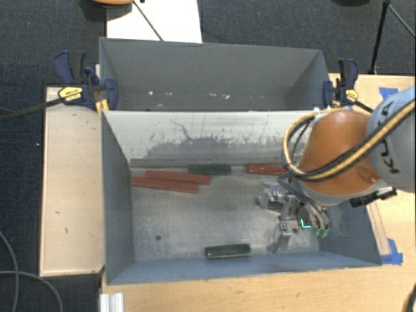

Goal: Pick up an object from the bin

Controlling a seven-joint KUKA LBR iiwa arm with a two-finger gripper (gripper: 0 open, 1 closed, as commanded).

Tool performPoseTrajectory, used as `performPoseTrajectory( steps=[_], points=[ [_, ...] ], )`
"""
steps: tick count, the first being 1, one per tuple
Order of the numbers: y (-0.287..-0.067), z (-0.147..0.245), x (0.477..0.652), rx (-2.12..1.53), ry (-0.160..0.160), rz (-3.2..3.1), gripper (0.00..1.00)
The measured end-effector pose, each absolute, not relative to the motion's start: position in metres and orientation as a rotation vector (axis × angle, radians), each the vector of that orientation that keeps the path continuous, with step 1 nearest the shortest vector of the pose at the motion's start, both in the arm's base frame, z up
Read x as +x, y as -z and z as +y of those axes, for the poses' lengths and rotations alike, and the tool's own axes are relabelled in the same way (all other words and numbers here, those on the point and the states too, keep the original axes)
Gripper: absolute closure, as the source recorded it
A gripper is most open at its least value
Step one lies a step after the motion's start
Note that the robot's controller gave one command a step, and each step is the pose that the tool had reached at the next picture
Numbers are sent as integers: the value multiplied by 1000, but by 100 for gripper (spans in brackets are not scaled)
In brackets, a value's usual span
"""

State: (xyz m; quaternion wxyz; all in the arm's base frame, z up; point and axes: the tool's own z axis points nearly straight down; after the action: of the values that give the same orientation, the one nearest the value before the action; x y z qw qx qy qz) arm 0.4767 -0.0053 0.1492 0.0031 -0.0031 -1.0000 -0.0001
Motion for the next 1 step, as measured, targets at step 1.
performPoseTrajectory(
  steps=[1],
  points=[
    [-153,-5,479,-9,0,-3143,0]
  ],
)
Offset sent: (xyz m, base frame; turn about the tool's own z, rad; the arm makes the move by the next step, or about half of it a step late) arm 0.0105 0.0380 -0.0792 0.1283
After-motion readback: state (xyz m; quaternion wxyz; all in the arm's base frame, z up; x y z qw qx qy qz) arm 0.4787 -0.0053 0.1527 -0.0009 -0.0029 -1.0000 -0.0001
